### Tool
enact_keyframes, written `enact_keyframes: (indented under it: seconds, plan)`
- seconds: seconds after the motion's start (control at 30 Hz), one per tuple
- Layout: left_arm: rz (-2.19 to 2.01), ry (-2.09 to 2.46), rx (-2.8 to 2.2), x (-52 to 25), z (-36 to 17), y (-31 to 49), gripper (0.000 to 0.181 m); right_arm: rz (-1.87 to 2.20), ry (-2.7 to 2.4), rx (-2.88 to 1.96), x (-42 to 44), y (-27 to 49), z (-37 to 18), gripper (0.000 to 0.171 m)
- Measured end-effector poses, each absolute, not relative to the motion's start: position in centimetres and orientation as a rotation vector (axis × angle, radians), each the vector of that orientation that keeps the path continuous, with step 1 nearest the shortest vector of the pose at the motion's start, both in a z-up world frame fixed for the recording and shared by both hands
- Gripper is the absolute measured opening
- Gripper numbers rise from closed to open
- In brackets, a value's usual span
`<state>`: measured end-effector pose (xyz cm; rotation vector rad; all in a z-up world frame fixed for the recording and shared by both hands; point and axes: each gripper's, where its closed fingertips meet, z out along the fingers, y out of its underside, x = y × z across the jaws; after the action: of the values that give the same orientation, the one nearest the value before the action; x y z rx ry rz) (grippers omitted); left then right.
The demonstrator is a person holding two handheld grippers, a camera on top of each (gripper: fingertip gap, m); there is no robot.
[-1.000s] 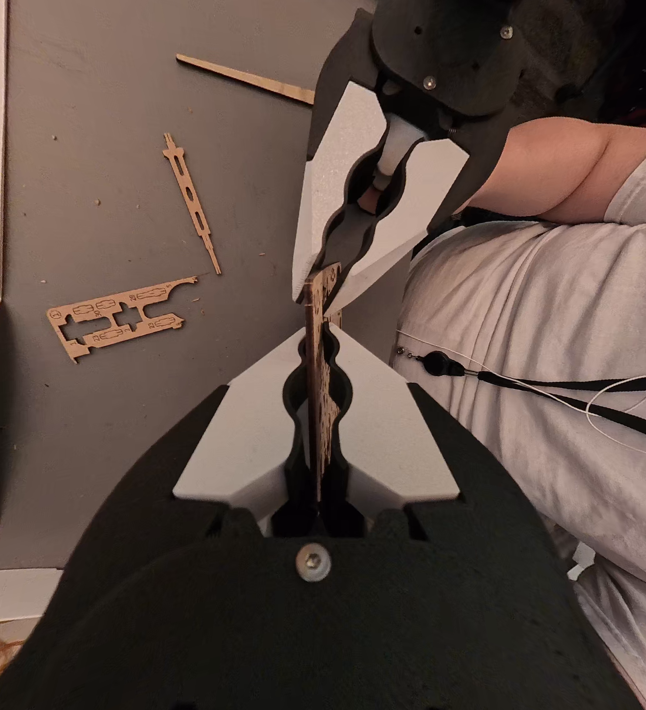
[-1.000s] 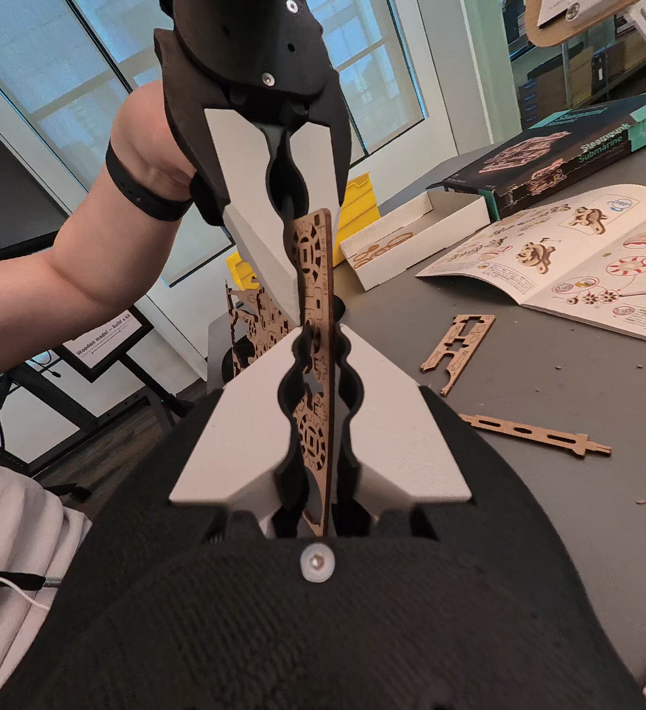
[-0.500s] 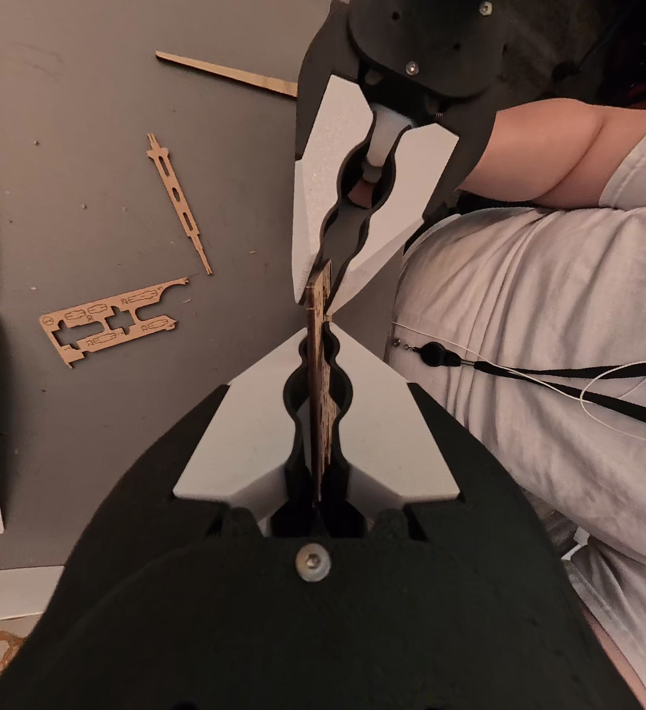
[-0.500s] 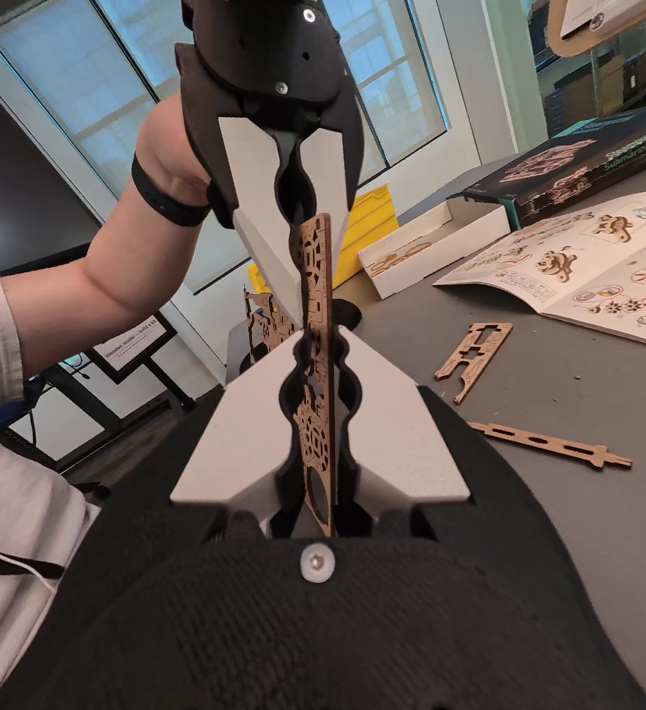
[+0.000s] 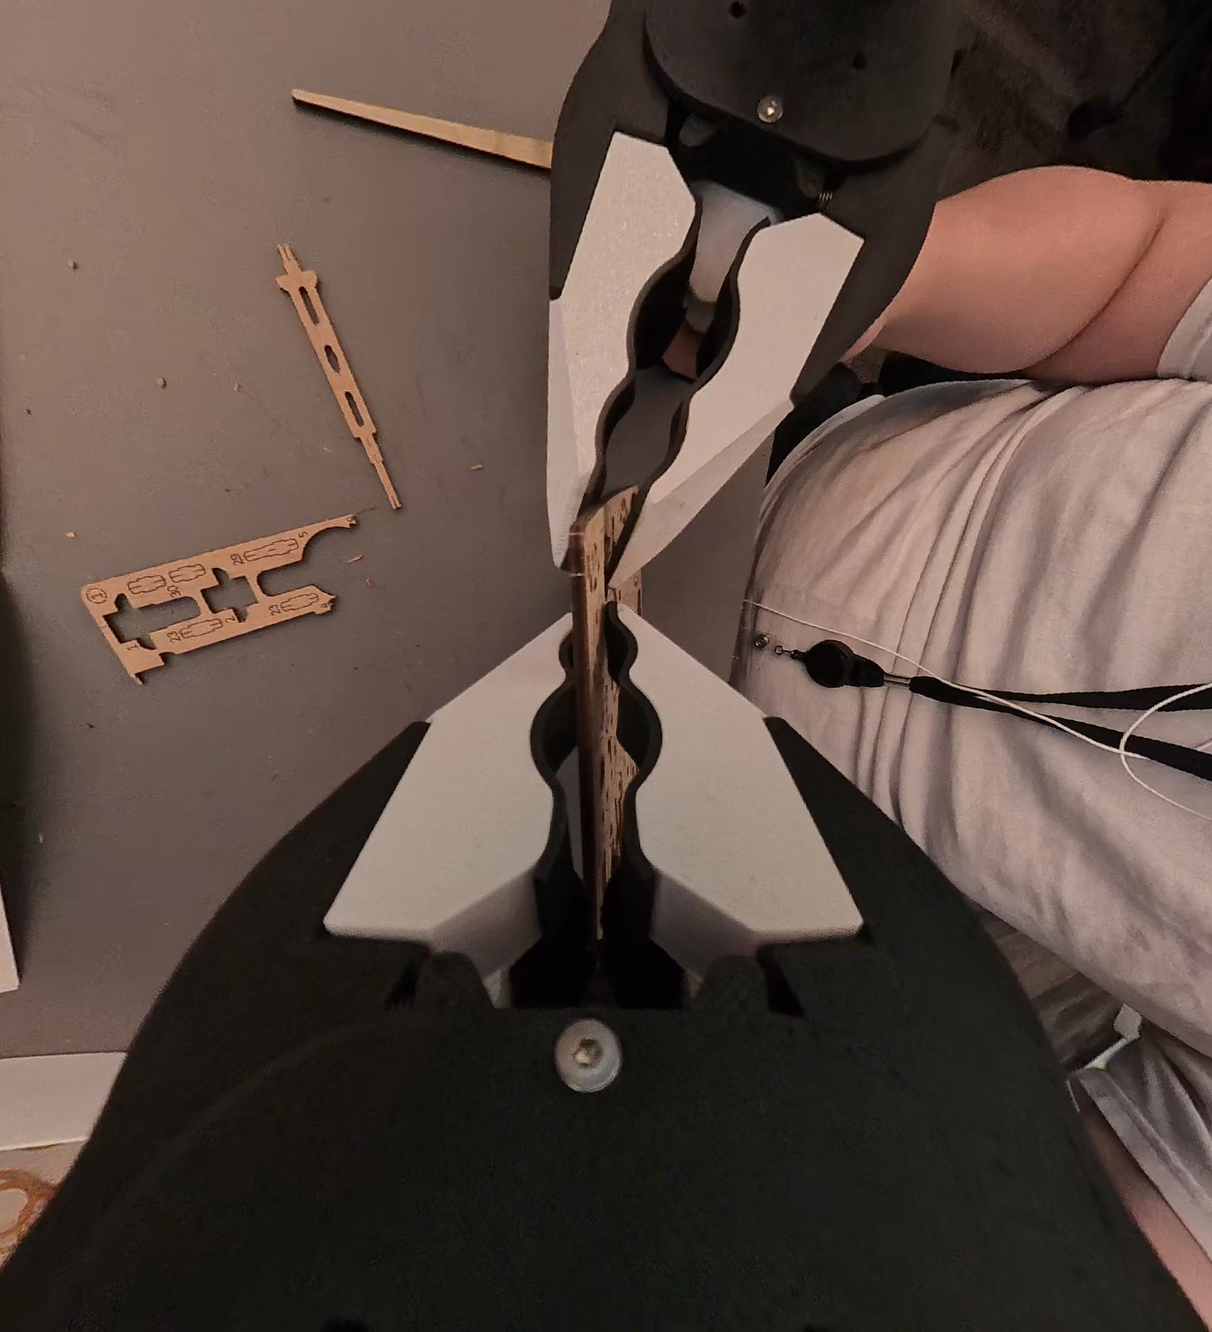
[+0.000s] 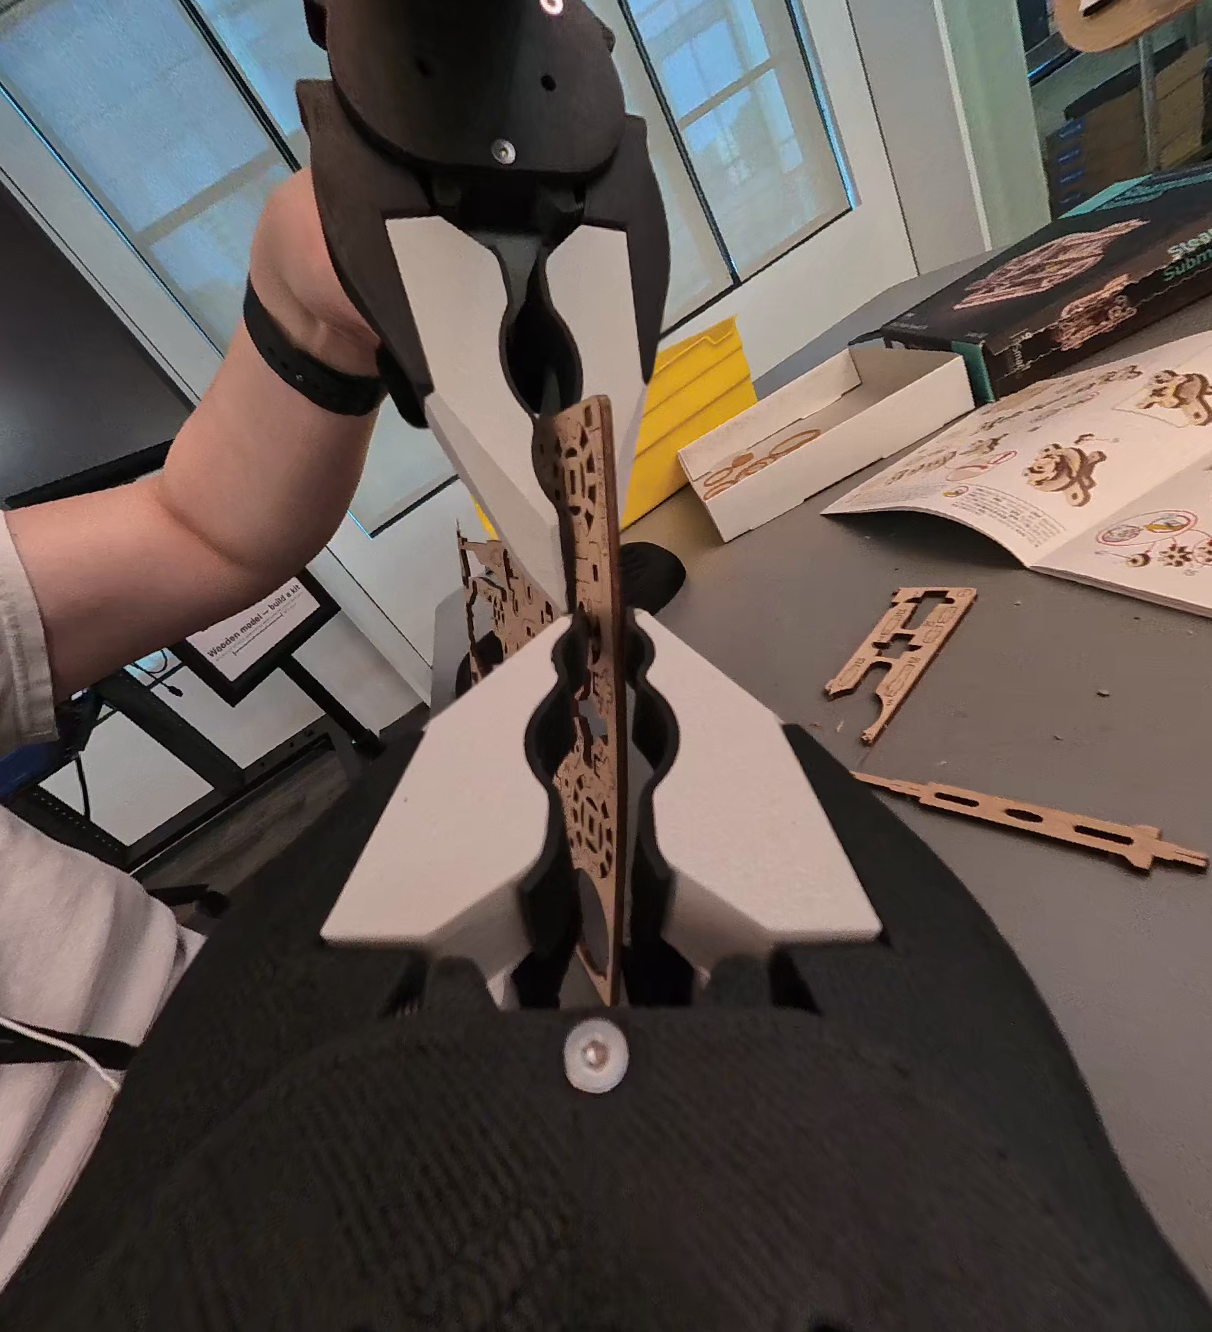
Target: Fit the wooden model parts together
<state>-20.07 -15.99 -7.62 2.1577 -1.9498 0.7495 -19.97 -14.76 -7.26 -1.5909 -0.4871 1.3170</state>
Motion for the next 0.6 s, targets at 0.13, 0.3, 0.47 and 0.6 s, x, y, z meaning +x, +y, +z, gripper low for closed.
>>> enact_keyframes:
  seconds: [0.13,0.3,0.47,0.6]
  plan:
    - [0.769,-1.924,2.173,-20.1,-7.8,-15.8,0.002,1.277,-0.492,-1.612,-20.1,-14.5,-7.5,0.009]
    - [0.750,-1.938,2.179,-20.1,-8.0,-15.6,0.002,1.242,-0.494,-1.626,-20.0,-14.3,-7.7,0.009]
    - [0.812,-1.905,2.111,-20.2,-7.6,-16.2,0.001,1.321,-0.527,-1.572,-20.2,-15.1,-7.1,0.007]
    - [0.795,-1.918,2.103,-20.3,-7.6,-16.2,0.001,1.359,-0.480,-1.543,-19.6,-15.0,-6.7,0.005]
